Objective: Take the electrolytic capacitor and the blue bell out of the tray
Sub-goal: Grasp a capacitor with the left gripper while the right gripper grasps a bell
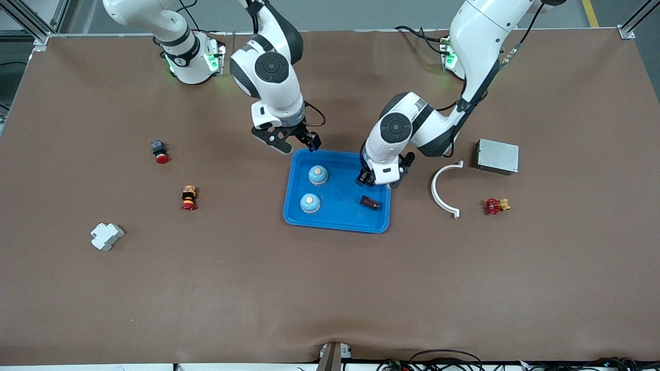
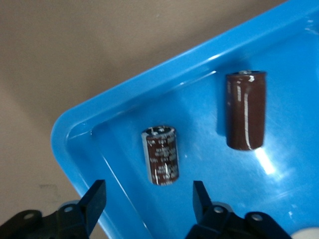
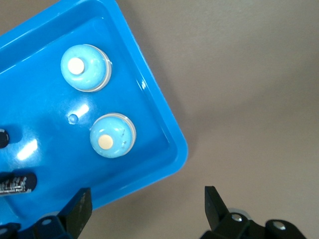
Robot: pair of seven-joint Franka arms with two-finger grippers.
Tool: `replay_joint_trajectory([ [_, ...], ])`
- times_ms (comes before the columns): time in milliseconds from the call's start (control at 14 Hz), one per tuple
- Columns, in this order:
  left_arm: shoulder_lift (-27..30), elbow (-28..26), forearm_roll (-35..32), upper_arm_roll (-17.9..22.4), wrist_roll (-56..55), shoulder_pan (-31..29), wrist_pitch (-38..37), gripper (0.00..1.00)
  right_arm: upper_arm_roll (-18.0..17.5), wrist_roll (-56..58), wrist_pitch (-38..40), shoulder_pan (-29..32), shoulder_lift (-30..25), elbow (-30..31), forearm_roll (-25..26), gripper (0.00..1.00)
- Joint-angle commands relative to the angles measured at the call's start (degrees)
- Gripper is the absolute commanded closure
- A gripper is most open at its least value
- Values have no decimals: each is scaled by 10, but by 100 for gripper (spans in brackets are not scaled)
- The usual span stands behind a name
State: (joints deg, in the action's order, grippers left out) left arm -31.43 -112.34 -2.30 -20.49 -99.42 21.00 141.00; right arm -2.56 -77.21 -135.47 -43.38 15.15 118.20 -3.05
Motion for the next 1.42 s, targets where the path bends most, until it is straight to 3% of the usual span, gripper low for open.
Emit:
replay_joint_trajectory([
  [0, -20, 9, -21, 3, -23, 2, 16, 33, 8, -40, -25, -16, 33, -21, 18, 0],
  [214, -28, 10, -27, 4, -23, 2, 16, 36, 8, -66, -27, -20, 74, -55, 39, 0],
  [356, -28, 12, -28, 7, -23, 3, 16, 48, 8, -73, -27, -20, 100, -78, 45, 0],
  [570, -22, 13, -52, 9, -23, 2, 15, 100, 11, -73, -27, -19, 134, -107, 45, 0],
  [1140, 22, 105, -76, 9, -24, -15, -108, 100, 13, -86, -30, -19, 189, -152, 54, 0],
  [1354, 43, 112, -79, 9, -11, -35, -141, 100, 14, -93, -30, -19, 204, -166, 59, 0],
])
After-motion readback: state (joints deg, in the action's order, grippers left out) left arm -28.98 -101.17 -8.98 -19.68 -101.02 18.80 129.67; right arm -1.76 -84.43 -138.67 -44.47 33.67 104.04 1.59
